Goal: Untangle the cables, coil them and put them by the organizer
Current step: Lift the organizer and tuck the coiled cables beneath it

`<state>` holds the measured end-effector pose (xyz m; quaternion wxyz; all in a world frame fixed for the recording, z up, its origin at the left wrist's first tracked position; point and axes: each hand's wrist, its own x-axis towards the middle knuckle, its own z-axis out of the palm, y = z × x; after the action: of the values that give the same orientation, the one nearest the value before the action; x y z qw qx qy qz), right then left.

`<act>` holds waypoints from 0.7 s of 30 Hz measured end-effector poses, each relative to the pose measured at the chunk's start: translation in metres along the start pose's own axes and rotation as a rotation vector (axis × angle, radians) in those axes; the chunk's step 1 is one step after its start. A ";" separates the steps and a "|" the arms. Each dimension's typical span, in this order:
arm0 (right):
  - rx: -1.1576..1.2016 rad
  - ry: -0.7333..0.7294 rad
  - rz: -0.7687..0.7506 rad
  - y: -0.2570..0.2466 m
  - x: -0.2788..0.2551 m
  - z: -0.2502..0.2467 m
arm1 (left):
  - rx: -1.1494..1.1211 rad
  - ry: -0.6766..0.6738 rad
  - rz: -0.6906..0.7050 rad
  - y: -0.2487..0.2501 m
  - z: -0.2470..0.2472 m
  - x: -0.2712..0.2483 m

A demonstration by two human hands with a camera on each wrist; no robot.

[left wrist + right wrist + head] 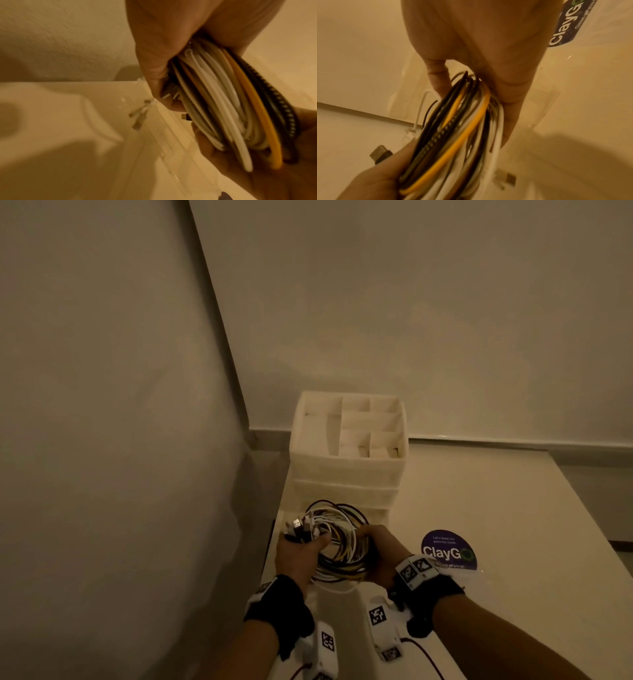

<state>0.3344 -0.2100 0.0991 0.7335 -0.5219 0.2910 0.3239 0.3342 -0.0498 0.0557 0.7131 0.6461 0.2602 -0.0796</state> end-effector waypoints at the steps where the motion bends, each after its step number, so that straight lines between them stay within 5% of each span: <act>1: 0.005 0.005 -0.020 -0.003 0.003 0.004 | -0.017 0.017 -0.023 -0.001 0.003 0.010; 6: 0.083 0.008 -0.074 -0.013 0.042 -0.006 | 0.024 0.031 -0.089 -0.023 0.017 0.060; 10: -0.322 0.229 -0.018 -0.023 0.064 -0.015 | 0.059 0.070 -0.088 -0.028 0.027 0.072; 14: -0.576 0.247 0.056 -0.033 0.073 -0.018 | 0.098 0.151 -0.100 -0.007 0.040 0.058; 17: -0.532 0.165 0.050 -0.033 0.080 -0.020 | 0.256 0.266 0.080 0.004 0.048 0.035; 21: -0.389 0.196 0.081 -0.029 0.085 -0.021 | 0.331 0.231 0.298 0.002 0.047 0.011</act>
<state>0.4081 -0.2230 0.0452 0.5737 -0.6703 0.3138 0.3508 0.3575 -0.0925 0.0537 0.5669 0.7902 0.2252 0.0591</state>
